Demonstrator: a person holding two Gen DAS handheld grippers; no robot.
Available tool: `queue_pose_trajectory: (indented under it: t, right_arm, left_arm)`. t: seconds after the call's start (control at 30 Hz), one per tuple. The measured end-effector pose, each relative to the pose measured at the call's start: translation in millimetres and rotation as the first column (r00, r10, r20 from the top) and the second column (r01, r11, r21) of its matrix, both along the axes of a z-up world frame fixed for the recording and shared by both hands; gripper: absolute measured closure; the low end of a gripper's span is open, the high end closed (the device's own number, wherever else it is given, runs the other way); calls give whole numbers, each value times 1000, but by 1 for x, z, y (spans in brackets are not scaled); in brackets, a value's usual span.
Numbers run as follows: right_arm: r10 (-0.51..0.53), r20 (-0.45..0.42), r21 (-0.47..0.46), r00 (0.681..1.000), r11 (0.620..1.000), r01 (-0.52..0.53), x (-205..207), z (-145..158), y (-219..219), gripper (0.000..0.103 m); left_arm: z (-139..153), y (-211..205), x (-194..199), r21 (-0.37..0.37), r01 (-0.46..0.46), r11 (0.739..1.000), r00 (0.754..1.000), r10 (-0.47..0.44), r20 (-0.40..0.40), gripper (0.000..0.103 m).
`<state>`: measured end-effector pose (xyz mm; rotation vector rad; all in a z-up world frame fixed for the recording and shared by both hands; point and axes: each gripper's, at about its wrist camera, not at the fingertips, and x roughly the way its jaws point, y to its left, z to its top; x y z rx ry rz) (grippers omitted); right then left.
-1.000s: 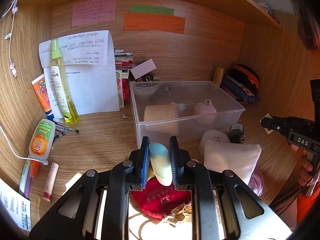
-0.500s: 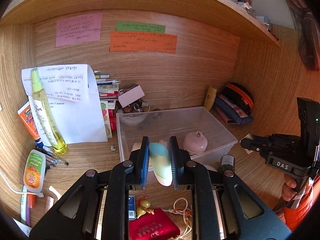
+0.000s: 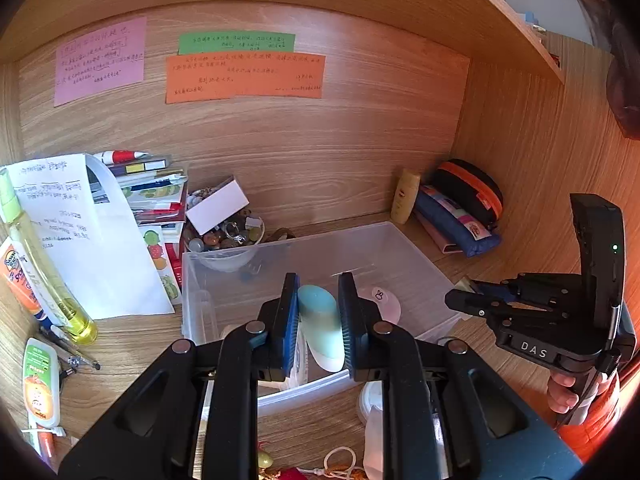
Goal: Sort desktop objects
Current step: 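Carry the blue tube and small bottle into the clear box, both grippers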
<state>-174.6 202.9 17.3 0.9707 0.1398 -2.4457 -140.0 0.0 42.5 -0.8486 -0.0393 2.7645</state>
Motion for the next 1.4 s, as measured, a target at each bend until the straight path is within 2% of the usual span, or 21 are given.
queue_pose_trajectory:
  t: [0.27, 0.8, 1.2, 1.4]
  right_arm:
    - [7, 19, 18, 1000, 1000, -8, -16, -8, -9, 88]
    - [24, 54, 66, 998, 997, -27, -27, -21, -23, 88]
    - [31, 52, 76, 998, 996, -35, -21, -18, -24, 87]
    - [23, 43, 80, 999, 996, -26, -15, -14, -22, 80]
  left_arm:
    - [-19, 9, -21, 1, 23, 1000, 998, -23, 55, 84]
    - [-52, 27, -34, -56, 65, 996, 989, -57, 136, 84]
    - [-54, 30, -33, -66, 71, 995, 986, -60, 158, 84]
    - [-51, 30, -32, -62, 78, 995, 985, -67, 161, 83]
